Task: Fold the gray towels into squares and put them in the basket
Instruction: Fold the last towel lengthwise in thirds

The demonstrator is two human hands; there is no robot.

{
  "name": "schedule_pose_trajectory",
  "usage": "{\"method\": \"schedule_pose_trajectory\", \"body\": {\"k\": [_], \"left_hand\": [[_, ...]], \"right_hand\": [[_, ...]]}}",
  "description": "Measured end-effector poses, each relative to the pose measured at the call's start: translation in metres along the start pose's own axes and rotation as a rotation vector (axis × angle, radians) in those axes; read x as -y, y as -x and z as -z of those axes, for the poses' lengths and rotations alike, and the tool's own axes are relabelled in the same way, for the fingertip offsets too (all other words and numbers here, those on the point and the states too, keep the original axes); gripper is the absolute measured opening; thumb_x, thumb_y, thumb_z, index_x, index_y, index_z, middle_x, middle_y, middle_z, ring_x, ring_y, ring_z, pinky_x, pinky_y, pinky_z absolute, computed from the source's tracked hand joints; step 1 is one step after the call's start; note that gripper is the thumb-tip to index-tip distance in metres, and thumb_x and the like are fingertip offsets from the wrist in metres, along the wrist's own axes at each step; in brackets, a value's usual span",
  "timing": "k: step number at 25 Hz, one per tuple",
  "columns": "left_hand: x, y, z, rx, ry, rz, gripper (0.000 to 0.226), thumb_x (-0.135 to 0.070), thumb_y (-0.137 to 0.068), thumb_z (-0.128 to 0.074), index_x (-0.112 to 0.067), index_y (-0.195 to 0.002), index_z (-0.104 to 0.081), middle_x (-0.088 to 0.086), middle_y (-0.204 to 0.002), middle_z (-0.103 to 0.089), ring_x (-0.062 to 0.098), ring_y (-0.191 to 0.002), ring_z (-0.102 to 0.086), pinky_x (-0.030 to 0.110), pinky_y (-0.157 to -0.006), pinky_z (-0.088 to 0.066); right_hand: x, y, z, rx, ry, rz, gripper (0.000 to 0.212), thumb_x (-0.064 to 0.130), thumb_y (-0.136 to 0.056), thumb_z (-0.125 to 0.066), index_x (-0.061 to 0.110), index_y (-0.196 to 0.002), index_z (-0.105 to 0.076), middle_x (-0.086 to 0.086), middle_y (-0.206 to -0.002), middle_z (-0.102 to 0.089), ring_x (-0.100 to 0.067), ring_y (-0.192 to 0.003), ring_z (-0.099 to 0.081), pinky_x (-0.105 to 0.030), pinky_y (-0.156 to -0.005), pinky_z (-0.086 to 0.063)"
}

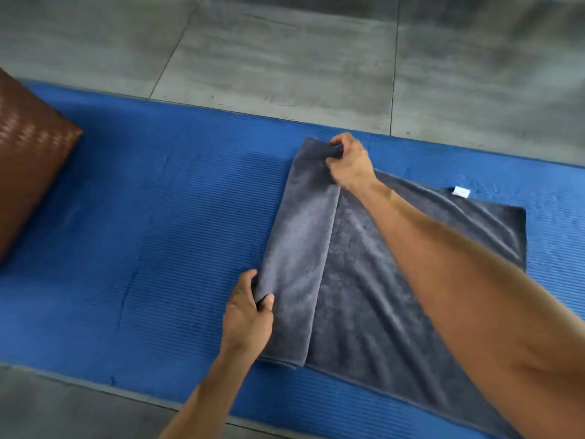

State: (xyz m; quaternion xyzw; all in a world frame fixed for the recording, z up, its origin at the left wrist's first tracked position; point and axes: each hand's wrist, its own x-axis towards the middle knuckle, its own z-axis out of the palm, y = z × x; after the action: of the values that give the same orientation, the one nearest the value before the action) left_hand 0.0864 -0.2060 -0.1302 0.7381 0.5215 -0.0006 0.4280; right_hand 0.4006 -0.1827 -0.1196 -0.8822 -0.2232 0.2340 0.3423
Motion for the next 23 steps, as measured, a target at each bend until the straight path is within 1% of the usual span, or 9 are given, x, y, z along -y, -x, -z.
{"method": "schedule_pose_trajectory", "body": {"k": [2,4,7,10,13,15,18,21,23], "left_hand": [[0.013,-0.003,0.007,-0.045,0.027,-0.038,0.054,-0.019,-0.09,-0.065,-0.022,-0.139,-0.042,0.002,-0.133,-0.054,0.022,-0.117,-0.054,0.043,-0.103,-0.043],[0.024,-0.005,0.009,-0.061,0.043,-0.1,0.052,-0.017,-0.087,-0.068,-0.022,-0.135,-0.046,0.002,-0.126,-0.059,0.022,-0.111,-0.058,0.046,-0.099,-0.046],[0.033,-0.004,0.009,-0.045,0.092,-0.088,0.048,-0.017,-0.086,-0.069,-0.028,-0.128,-0.048,0.0,-0.119,-0.063,0.021,-0.107,-0.06,0.045,-0.095,-0.048],[0.031,-0.004,0.009,-0.089,0.05,-0.076,0.045,-0.017,-0.086,-0.069,-0.021,-0.126,-0.051,0.005,-0.119,-0.063,0.026,-0.106,-0.059,0.042,-0.094,-0.047],[0.026,-0.003,0.006,-0.182,-0.25,-0.338,0.046,-0.01,-0.084,-0.066,-0.012,-0.129,-0.054,0.01,-0.131,-0.054,0.032,-0.113,-0.053,0.048,-0.094,-0.048],[0.026,-0.005,0.007,-0.099,-0.383,-0.487,0.049,-0.01,-0.09,-0.059,-0.016,-0.137,-0.051,0.004,-0.146,-0.043,0.027,-0.125,-0.046,0.046,-0.1,-0.046],[0.025,-0.017,0.014,0.062,-0.414,-0.484,0.049,-0.011,-0.093,-0.056,-0.022,-0.14,-0.05,-0.003,-0.151,-0.036,0.021,-0.129,-0.042,0.04,-0.107,-0.041],[0.035,-0.02,0.019,0.034,-0.515,-0.527,0.048,-0.023,-0.097,-0.052,-0.023,-0.144,-0.045,0.001,-0.157,-0.027,0.026,-0.136,-0.036,0.046,-0.109,-0.04],[0.052,-0.008,0.018,-0.017,-0.692,-0.57,0.05,-0.035,-0.102,-0.036,-0.02,-0.15,-0.036,0.005,-0.161,-0.019,0.03,-0.143,-0.028,0.05,-0.11,-0.035]], "right_hand": [[0.014,0.019,-0.015,0.01,0.073,0.144,0.053,0.005,-0.088,-0.056,0.015,-0.138,-0.045,-0.009,-0.136,-0.045,-0.025,-0.099,-0.057,-0.039,-0.093,-0.05],[0.009,0.054,-0.032,-0.01,0.164,0.318,0.06,0.009,-0.088,-0.056,0.011,-0.145,-0.039,-0.012,-0.148,-0.038,-0.033,-0.121,-0.051,-0.047,-0.098,-0.048],[-0.026,0.137,-0.07,-0.013,0.364,0.447,0.061,0.027,-0.093,-0.051,0.012,-0.151,-0.035,-0.013,-0.158,-0.031,-0.038,-0.143,-0.032,-0.054,-0.111,-0.036],[-0.054,0.219,-0.101,0.004,0.567,0.5,0.058,0.038,-0.097,-0.038,0.016,-0.151,-0.037,-0.008,-0.16,-0.028,-0.034,-0.148,-0.024,-0.056,-0.113,-0.03],[-0.06,0.264,-0.11,0.015,0.57,0.454,0.059,0.038,-0.097,-0.038,0.013,-0.151,-0.037,-0.009,-0.161,-0.027,-0.032,-0.15,-0.018,-0.052,-0.117,-0.019],[-0.064,0.296,-0.117,0.107,0.645,0.589,0.062,0.042,-0.098,-0.039,0.012,-0.152,-0.034,-0.009,-0.161,-0.027,-0.03,-0.15,-0.018,-0.05,-0.117,-0.018],[-0.079,0.332,-0.124,0.243,0.771,0.666,0.063,0.044,-0.099,-0.039,0.011,-0.153,-0.032,-0.009,-0.162,-0.023,-0.03,-0.151,-0.015,-0.05,-0.118,-0.013],[-0.082,0.34,-0.117,0.263,0.761,0.694,0.063,0.044,-0.099,-0.04,0.013,-0.153,-0.032,-0.007,-0.163,-0.022,-0.029,-0.151,-0.017,-0.048,-0.118,-0.012],[-0.075,0.332,-0.108,0.202,0.647,0.727,0.054,0.043,-0.098,-0.041,0.016,-0.145,-0.048,-0.003,-0.157,-0.038,-0.024,-0.148,-0.027,-0.043,-0.117,-0.019]]}}
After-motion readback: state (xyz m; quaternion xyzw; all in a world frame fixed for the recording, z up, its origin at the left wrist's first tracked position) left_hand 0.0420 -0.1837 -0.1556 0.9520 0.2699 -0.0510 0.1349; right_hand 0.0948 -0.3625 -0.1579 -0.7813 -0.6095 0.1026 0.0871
